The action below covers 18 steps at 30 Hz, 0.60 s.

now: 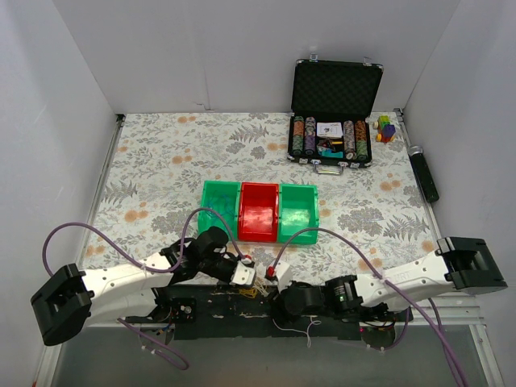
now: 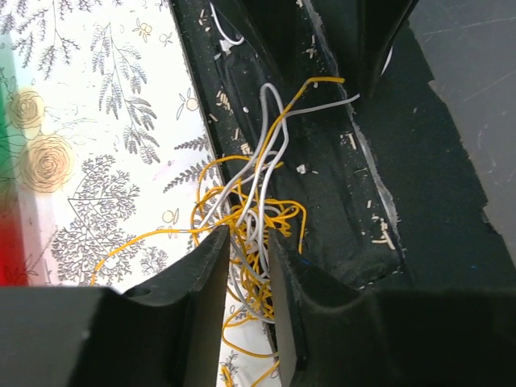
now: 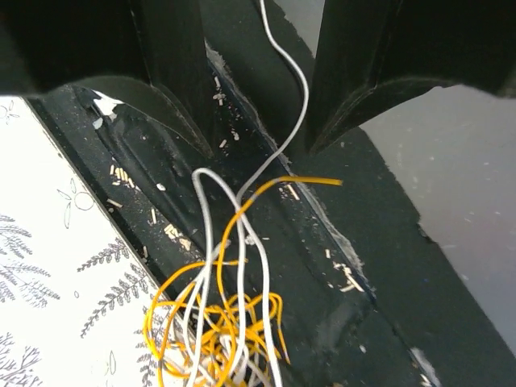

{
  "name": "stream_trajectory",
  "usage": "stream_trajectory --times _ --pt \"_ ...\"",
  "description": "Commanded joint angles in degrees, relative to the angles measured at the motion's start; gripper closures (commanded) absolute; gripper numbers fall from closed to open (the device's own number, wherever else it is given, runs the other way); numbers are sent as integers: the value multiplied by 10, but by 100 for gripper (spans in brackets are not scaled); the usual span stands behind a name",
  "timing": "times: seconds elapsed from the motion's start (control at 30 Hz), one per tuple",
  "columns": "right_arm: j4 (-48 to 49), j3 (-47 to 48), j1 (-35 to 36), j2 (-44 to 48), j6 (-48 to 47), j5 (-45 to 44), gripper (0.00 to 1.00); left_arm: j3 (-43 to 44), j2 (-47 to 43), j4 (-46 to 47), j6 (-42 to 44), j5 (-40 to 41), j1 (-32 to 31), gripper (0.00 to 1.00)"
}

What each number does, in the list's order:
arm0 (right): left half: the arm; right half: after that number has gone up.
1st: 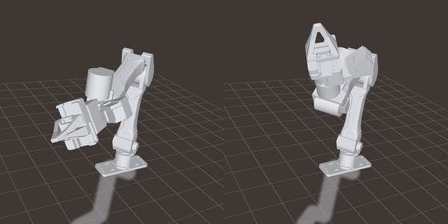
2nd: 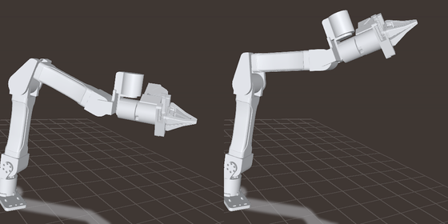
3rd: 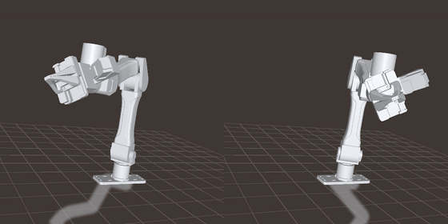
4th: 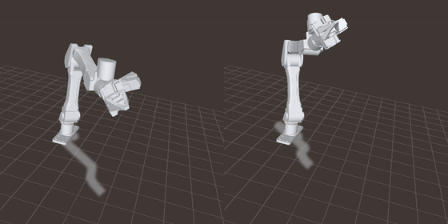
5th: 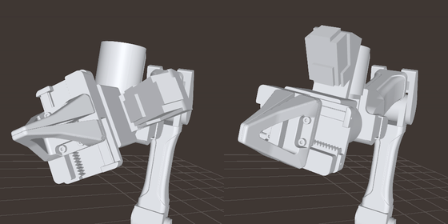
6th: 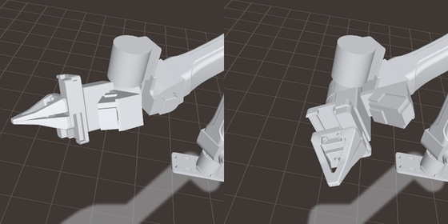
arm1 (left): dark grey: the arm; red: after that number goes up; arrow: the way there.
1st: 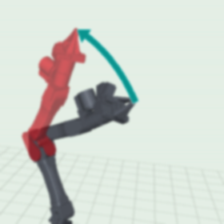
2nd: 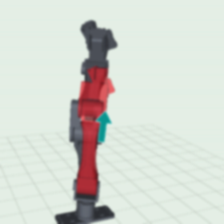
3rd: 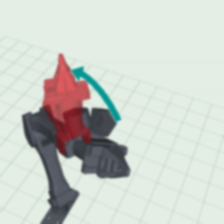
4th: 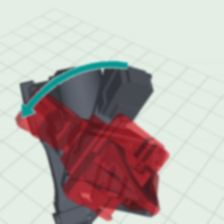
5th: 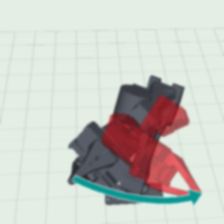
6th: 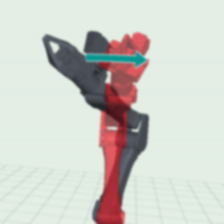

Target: Untangle the cables

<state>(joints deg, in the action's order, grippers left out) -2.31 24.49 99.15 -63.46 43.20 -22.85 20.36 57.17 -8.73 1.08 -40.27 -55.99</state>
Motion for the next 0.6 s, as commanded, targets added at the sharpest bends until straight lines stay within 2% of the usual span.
stream_trajectory --times 0.0,0.13,0.37,0.43,0.57 --pt "35 19 -19 -43 -25 31 45 -1 -15 2 0 20 -2 78" --pt "43 29 -41 -69 -38 11 46 -2 -28 -5 -6 27 -1 89" --pt "55 71 -58 -116 -78 16 53 0 -35 -5 -22 27 -2 89" --pt "47 81 -58 -131 -78 17 61 -2 -36 -1 -22 27 -2 89" --pt "26 82 -58 -125 -66 -3 88 -7 -50 -2 -26 48 -2 91"
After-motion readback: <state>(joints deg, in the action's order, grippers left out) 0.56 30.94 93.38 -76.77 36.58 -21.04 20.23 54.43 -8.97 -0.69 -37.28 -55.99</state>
